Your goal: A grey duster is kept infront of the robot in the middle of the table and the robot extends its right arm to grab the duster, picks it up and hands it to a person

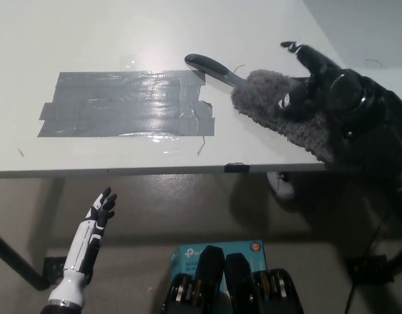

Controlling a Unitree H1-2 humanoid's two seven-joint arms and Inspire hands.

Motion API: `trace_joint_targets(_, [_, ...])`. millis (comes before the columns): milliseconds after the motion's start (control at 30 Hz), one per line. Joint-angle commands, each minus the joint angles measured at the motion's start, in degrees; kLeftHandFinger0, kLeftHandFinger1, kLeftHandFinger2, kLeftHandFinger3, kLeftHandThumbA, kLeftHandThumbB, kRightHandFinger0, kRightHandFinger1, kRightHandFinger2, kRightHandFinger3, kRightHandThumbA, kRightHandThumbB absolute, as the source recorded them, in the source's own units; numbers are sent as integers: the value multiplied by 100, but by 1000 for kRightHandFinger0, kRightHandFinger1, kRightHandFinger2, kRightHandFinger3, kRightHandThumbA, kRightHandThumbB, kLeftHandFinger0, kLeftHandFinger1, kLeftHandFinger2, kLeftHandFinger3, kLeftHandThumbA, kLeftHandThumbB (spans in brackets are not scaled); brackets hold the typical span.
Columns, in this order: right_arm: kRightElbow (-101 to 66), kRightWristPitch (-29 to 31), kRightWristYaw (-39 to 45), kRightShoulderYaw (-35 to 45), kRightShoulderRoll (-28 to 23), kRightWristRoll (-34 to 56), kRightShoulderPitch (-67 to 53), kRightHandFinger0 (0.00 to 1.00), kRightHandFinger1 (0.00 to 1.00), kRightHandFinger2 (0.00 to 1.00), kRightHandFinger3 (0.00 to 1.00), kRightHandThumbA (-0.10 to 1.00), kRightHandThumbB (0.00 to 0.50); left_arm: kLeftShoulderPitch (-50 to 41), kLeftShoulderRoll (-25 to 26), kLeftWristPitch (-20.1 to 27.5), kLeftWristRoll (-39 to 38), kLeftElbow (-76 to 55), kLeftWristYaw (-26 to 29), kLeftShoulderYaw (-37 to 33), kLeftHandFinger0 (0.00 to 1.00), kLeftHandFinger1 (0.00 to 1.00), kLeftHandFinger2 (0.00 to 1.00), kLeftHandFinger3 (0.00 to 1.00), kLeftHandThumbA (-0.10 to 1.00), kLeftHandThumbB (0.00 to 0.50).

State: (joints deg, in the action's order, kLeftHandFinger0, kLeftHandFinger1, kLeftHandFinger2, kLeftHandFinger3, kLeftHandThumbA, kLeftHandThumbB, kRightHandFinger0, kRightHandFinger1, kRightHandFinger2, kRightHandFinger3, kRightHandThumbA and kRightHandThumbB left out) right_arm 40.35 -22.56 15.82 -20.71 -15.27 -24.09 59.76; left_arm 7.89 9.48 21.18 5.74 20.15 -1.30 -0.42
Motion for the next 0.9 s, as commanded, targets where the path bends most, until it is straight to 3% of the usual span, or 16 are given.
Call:
trace_joint_targets(0, [178,-54,183,-117,7,-121,503,1000,1000,1000,1000,1000,500,106,60,277,21,-95,16,3,1000,1000,1000,1000,1000,307])
trace_joint_targets(367, [694,-156,176,-435,-7,-374,601,1000,1000,1000,1000,1000,500,120,74,267,18,-123,-2,0,1000,1000,1000,1000,1000,302])
trace_joint_targets(867, [1765,211,-36,-352,75,-286,598,1000,1000,1000,1000,1000,500,153,83,241,22,-144,-13,0,1000,1000,1000,1000,1000,299])
